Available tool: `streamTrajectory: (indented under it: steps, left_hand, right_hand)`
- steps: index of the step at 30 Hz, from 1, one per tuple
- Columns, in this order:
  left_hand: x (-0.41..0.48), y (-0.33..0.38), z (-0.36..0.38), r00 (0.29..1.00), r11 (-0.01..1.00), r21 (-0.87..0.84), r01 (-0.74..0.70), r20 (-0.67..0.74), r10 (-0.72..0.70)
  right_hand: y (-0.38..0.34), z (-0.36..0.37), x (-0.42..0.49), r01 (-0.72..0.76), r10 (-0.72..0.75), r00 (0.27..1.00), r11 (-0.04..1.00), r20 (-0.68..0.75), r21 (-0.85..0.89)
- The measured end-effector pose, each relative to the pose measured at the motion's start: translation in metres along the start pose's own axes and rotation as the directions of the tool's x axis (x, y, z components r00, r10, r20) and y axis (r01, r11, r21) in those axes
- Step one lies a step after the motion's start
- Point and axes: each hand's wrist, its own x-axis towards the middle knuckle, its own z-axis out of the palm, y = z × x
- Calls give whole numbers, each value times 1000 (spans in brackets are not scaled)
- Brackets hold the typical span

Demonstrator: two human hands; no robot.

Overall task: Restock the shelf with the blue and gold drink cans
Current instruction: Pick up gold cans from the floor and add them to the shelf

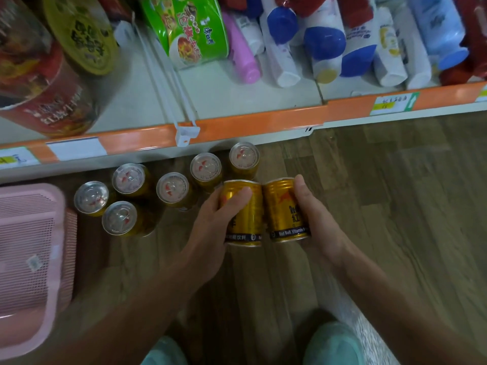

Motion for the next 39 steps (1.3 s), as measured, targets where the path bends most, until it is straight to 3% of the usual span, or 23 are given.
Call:
streamTrajectory:
  steps: [7, 14, 23, 30, 39]
  left_hand:
    - [-2, 10, 9, 994, 994, -77, 83, -62, -88]
    - [-82, 90, 25, 994, 995, 24, 98, -49, -97]
    - [-228, 282, 93, 979, 995, 46, 89, -187, -79]
    - [-350, 438, 157, 962, 995, 66, 80, -267, -60]
    - [-445, 568, 235, 935, 995, 26, -92, -340, 96]
  right_hand:
    - [-1, 12, -10, -84, 92, 994, 990, -64, 111]
    - [-60, 46, -96, -168, 175, 983, 979, -56, 114]
    - [-228, 111, -259, -131, 143, 983, 985, -118, 109]
    - [-380, 156, -397, -77, 75, 992, 997, -104, -21]
    - [-527, 176, -506, 89, -90, 996, 995, -10, -54]
